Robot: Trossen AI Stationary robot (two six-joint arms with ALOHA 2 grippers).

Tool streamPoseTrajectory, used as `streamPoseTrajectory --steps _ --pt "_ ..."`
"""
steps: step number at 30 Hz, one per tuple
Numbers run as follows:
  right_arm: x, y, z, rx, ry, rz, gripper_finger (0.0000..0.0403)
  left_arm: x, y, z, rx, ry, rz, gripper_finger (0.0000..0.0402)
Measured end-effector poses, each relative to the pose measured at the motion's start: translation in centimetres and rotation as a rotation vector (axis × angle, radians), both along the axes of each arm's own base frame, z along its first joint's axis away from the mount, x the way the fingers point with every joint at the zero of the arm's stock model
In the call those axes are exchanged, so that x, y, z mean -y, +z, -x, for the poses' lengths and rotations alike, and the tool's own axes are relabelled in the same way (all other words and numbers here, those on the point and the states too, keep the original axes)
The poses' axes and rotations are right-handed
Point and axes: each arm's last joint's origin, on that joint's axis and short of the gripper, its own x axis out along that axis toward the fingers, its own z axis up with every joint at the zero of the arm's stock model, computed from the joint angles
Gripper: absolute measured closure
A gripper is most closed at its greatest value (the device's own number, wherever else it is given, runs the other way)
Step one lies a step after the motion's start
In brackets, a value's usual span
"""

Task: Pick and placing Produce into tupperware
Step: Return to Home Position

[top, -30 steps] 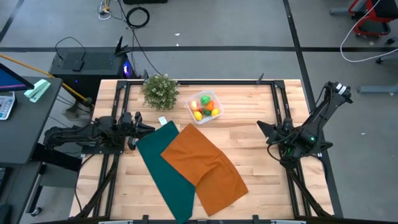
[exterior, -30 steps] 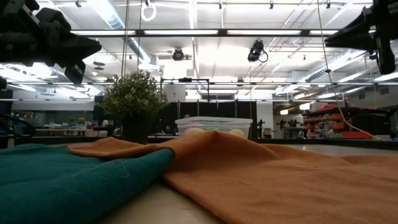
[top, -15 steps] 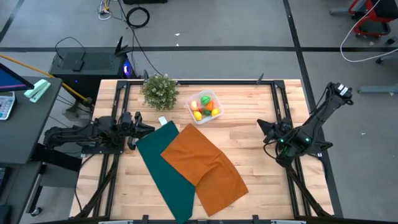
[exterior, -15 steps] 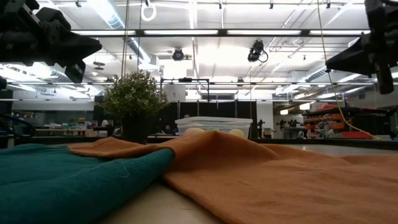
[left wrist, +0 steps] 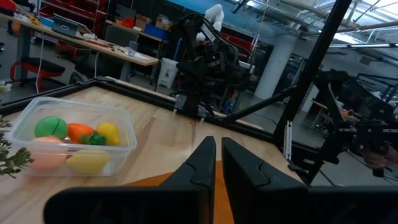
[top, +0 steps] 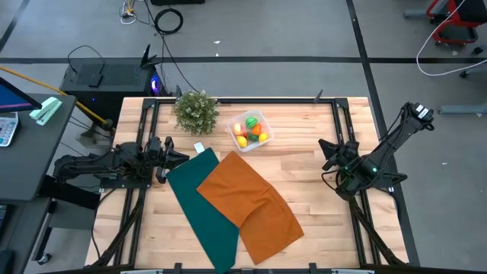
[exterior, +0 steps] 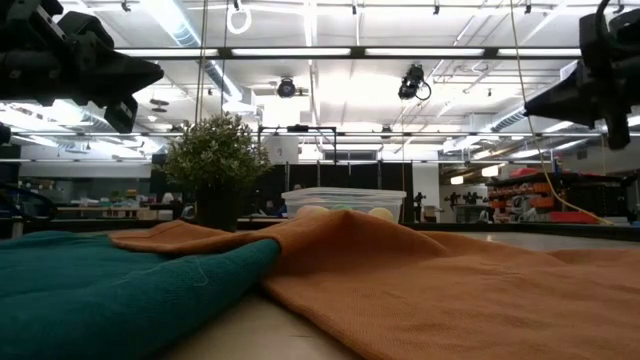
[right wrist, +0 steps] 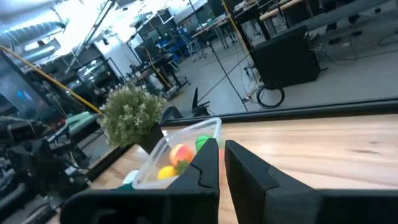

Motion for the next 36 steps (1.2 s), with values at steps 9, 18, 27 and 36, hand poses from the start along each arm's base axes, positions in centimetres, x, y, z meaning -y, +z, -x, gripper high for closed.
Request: streamPoseTrajectory --steps 9,18,27,36 --pt "-2.4 0.1 -1.4 -0.212 0.153 0.060 0.0403 0.0 0.0 0.0 0.000 0.000 0.000 0.0363" --pt "-4.6 2.4 -3.9 -0.403 0.579 0.142 0.0403 0.0 0.0 0.0 0.000 0.000 0.000 0.0371" --pt "-0.3 4.4 -7.9 -0.373 0.669 0.268 0.0403 0.0 0.0 0.0 0.000 0.000 0.000 0.0365" --pt "4.9 5.9 -8.5 -0.198 0.785 0.251 0.0403 0.0 0.0 0.0 0.000 0.000 0.000 0.0376"
